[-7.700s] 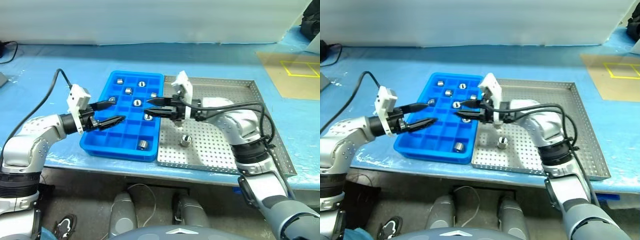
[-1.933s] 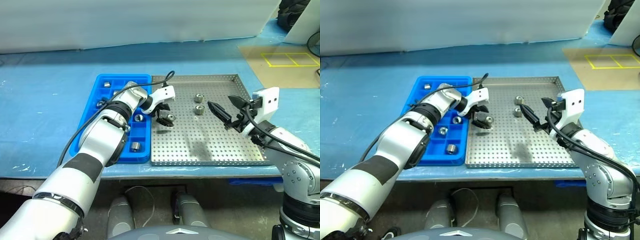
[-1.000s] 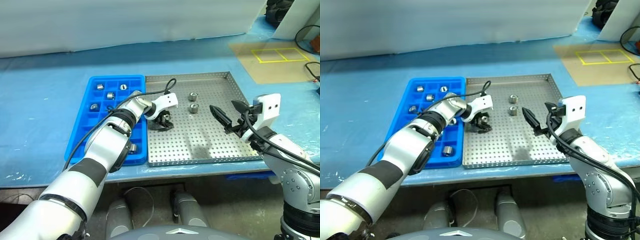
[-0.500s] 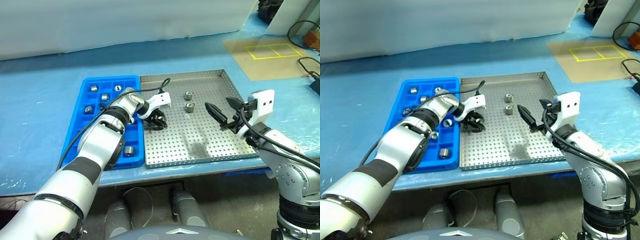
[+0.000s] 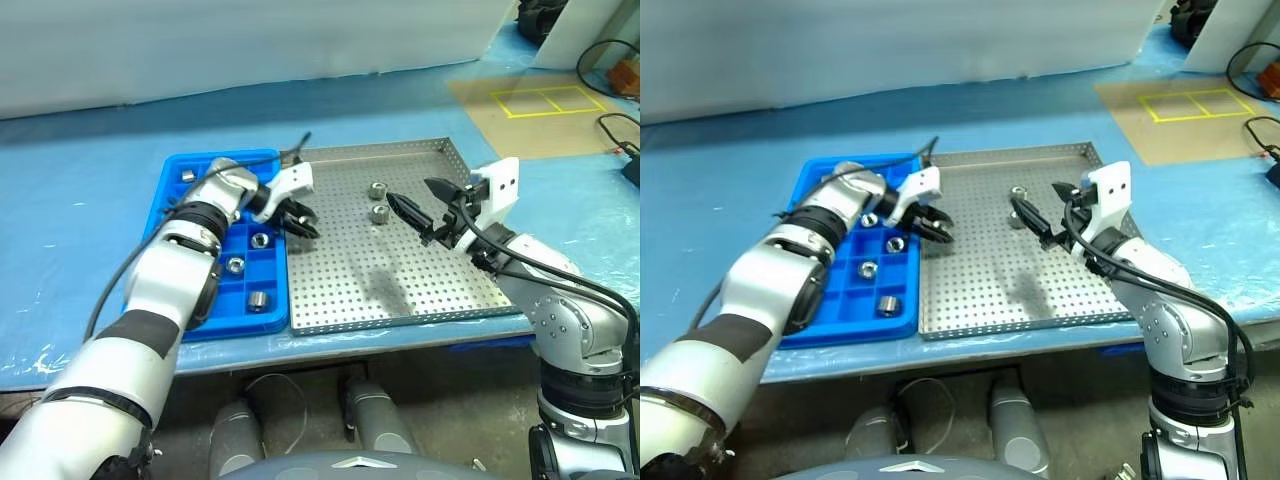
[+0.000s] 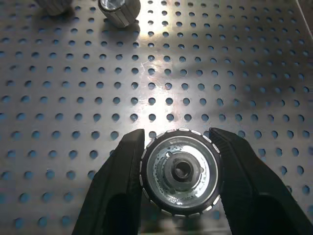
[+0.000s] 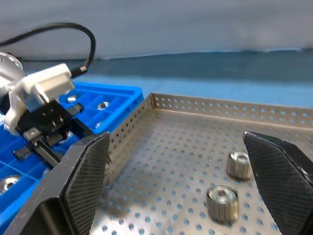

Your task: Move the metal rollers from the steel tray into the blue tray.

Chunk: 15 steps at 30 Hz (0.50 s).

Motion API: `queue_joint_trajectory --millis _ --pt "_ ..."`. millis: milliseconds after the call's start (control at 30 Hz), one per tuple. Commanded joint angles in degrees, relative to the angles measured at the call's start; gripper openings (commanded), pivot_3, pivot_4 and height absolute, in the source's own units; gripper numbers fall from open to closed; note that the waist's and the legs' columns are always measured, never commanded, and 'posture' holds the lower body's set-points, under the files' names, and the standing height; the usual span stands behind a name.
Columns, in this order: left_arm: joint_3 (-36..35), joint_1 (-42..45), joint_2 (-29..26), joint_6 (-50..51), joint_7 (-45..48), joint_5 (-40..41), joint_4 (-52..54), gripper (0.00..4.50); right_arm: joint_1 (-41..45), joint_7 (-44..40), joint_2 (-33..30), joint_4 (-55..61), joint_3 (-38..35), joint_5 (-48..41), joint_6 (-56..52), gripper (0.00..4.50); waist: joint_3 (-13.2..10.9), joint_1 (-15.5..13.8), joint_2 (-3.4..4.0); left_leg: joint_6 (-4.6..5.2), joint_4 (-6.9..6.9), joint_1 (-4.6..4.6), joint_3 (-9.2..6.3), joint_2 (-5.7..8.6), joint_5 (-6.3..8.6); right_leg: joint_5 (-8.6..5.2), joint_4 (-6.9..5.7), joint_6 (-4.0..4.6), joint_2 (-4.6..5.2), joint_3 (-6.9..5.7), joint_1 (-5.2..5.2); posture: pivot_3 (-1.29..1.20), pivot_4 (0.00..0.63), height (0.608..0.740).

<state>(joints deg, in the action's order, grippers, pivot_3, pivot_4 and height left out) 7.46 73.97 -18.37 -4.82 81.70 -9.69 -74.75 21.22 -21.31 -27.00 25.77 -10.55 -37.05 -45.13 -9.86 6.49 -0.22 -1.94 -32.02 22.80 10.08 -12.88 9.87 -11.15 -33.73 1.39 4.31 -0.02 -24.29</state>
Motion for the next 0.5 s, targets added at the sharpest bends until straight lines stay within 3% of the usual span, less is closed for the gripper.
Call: queue_joint_trajectory --millis 33,200,500 --pt "-4.6 3.0 -3.6 -1.4 4.8 5.7 5.4 1.73 6.6 -3.0 1.2 -1.6 3.1 -0.8 1.7 4.5 0.0 -1.1 0.01 0.0 0.03 0.0 0.0 0.0 0.0 0.0 -0.01 0.0 0.02 0.0 -0.01 -0.39 0.15 0.74" --pt "-8.0 -3.4 -11.8 5.4 9.9 11.5 18.1 1.73 15.5 -9.0 4.2 -10.2 9.5 1.7 4.6 4.5 -0.1 -3.5 0.09 -0.12 0.31 -0.14 0.1 -0.05 -0.08 0.0 -0.06 0.03 0.0 0.02 -0.05 -0.27 0.15 0.74" --pt "-14.2 -27.0 -22.1 23.8 0.7 19.4 46.5 1.73 23.9 -19.4 9.0 -22.0 15.4 4.0 8.6 4.5 -0.2 -9.1 0.09 -0.67 0.87 -0.21 0.13 -0.19 -0.41 -0.1 -0.15 0.19 -0.02 -0.33 -0.12 -0.03 0.15 0.74"
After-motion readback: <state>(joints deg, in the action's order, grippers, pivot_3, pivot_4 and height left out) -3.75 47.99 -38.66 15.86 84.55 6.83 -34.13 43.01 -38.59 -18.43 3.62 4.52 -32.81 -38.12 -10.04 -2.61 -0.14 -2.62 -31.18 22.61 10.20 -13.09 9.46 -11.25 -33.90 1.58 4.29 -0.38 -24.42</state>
